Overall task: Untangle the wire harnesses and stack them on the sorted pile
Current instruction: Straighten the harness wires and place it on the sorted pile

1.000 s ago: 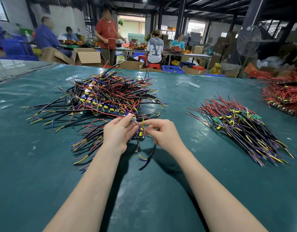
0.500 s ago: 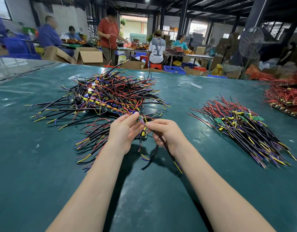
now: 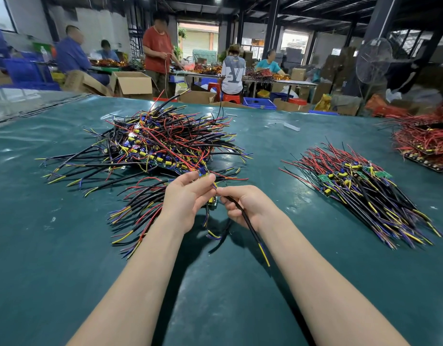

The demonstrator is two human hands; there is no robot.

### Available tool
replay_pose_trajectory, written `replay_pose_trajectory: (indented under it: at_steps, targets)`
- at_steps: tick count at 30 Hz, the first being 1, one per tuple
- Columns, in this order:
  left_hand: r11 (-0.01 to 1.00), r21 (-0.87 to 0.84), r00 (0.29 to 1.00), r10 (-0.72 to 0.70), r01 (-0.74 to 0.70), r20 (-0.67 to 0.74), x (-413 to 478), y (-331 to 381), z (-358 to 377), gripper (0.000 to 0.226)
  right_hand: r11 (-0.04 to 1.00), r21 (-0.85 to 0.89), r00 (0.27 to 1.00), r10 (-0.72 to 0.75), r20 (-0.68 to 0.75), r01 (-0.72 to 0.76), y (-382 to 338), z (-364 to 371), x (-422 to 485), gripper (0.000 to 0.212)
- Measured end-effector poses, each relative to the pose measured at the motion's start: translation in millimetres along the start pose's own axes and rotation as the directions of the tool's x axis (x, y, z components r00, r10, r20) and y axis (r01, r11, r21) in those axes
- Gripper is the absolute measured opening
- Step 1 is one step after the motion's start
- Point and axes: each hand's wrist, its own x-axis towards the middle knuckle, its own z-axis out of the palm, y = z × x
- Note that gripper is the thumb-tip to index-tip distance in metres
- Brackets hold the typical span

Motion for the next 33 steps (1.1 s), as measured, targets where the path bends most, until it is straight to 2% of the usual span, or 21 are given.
replay_pose_trajectory:
  at_steps: [2,4,9,15,17,22,25,28,33]
  targets:
    - [0.993,0.085,0.995,0.082,-0.077,-0.055,-1,-1,2,0.031,1.0,-0.02,1.0,0.02,0.019,-0.02,0,0,0,0.021]
    - [0.987,0.12,0.989,0.119,-0.109,-0.085,-1,-1,5,0.028,0.999,-0.048,1.0,0.015,0.02,-0.014,0,0,0,0.02]
    - [0.995,0.101,0.992,0.032,-0.019,-0.122,1,6,-2,0.019,0.993,-0.104,0.997,-0.055,0.062,0.061,4,2,0,0.017]
    - [0.973,0.228,0.989,0.065,-0.033,-0.134,5,10,-8,0.028,0.988,-0.117,0.963,0.122,0.242,-0.096,6,-5,-4,0.022]
    - [0.982,0.19,0.996,0.016,0.002,-0.092,5,12,-9,0.027,0.988,-0.106,0.951,0.138,0.277,-0.113,6,-6,-5,0.022]
    - [0.995,0.073,0.995,-0.069,0.074,-0.068,6,13,-6,0.027,0.995,-0.096,0.949,0.065,0.309,-0.037,4,-6,-5,0.022]
    - [0.998,0.061,0.991,-0.024,0.033,-0.132,8,13,-11,0.041,0.982,-0.191,0.933,0.083,0.35,-0.016,8,-4,-5,0.021]
    - [0.998,0.052,0.98,0.046,-0.037,-0.193,13,15,-18,0.032,0.941,-0.338,0.912,0.141,0.386,-0.003,10,-9,-6,0.026]
    - [0.985,0.11,0.967,0.153,-0.132,-0.204,20,14,-22,0.038,0.939,-0.337,0.921,0.068,0.384,0.071,7,-12,-9,0.031]
